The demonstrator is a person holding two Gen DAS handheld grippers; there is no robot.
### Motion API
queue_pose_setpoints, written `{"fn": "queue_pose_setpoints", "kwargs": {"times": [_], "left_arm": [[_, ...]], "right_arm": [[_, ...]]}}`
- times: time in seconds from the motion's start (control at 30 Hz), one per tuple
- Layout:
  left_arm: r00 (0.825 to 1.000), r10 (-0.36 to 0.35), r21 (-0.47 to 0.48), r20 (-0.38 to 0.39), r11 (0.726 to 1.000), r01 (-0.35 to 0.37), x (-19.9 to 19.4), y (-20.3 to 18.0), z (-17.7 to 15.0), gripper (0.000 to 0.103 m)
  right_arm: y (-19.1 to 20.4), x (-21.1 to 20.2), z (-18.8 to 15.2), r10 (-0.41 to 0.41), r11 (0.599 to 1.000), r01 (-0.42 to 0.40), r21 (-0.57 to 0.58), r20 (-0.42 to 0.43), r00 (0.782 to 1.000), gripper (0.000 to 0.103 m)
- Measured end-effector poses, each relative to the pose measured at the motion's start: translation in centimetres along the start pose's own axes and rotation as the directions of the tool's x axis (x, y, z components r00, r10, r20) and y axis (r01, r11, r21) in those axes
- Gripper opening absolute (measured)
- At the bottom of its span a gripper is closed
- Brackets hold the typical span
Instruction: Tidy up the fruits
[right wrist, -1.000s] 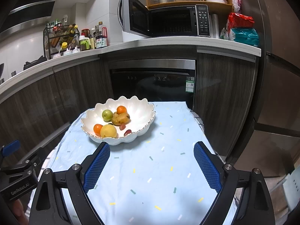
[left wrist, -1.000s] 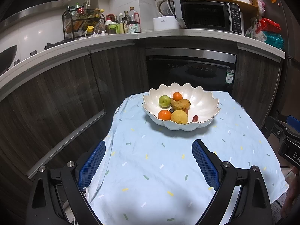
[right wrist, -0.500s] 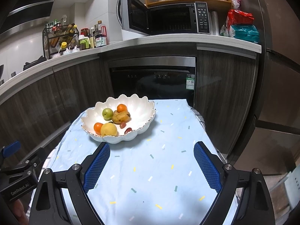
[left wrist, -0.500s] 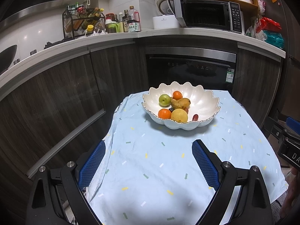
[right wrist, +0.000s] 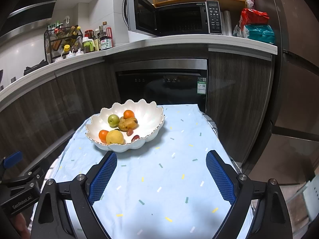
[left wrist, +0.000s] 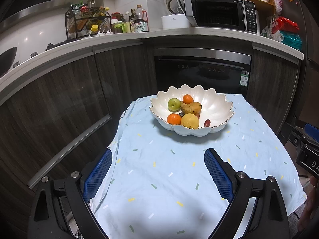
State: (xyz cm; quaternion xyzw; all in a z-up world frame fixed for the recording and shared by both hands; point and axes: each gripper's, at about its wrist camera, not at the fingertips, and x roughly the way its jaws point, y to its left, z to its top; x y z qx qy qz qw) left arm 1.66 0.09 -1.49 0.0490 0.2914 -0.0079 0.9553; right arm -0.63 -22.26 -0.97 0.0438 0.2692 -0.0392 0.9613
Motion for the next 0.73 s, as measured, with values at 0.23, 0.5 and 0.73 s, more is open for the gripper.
{"fn": "queue_pose_setpoints", "kwargs": {"times": [0.23,0.5,0.73], "left_arm": [[1.000,-0.001,0.000,0.000,1.000,0.001,0.00,-0.01,0.03,0.095],[1.000,-0.001,0.002,-0.008,1.000,0.001,0.25,-0.17,-0.18,0.095],[1.000,-0.001,0.007,-0.002,1.000,0.001,0.31,-0.20,-0.24,0.095]], "right_arm": [[-0.13,0.00,-0.01,-0.001,1.000,0.001,0.004,-0.002,1.000,0.092],[-0.11,0.01,-0.01,-0.002,1.000,0.002,0.004,-0.002,1.000,0.092],[-0.23,0.20,-0.13,-0.002,1.000,0.003,0.010,-0.006,1.000,0.092]]}}
